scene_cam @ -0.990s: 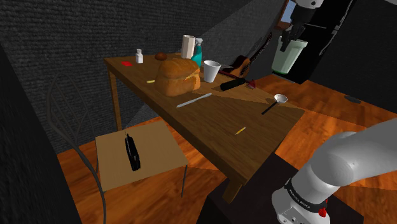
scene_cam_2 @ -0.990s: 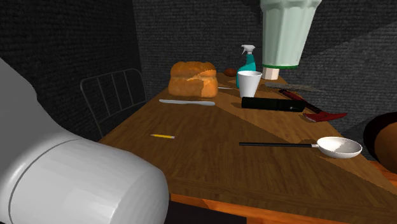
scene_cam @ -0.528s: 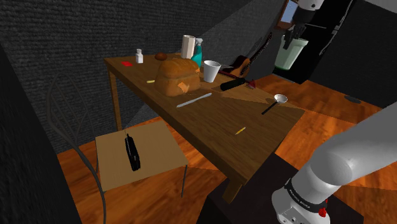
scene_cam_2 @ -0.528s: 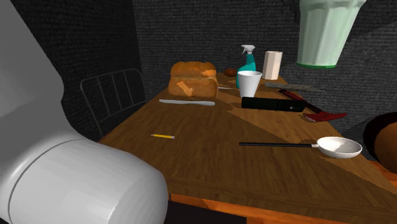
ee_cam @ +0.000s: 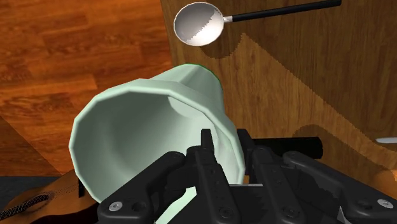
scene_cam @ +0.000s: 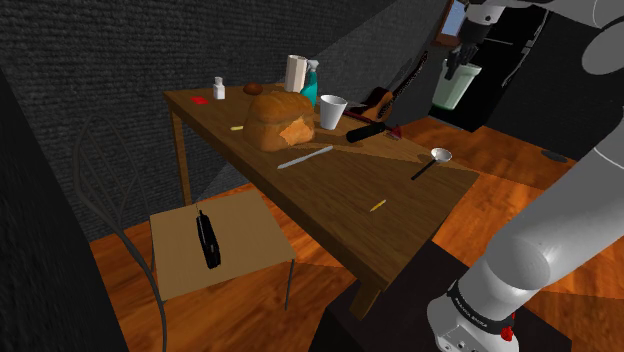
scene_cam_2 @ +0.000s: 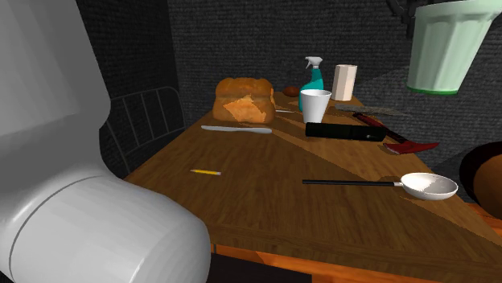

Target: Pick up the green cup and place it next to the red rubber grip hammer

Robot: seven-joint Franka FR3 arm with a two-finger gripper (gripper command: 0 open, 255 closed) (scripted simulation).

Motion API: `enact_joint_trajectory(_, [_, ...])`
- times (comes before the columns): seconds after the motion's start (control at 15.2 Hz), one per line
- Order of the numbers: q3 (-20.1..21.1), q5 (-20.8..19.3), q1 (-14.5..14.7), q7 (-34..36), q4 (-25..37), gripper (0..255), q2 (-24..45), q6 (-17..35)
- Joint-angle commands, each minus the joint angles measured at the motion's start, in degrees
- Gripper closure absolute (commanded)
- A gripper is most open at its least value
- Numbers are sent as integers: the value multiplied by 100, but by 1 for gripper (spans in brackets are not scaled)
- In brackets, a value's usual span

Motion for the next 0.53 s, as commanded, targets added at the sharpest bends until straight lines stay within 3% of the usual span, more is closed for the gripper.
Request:
enact_joint_trajectory(0.0, [5, -33, 0, 24, -217, 255, -65, 167])
enact_joint_trajectory(0.46, [24, -131, -2, 132, -932, 255, -231, 725])
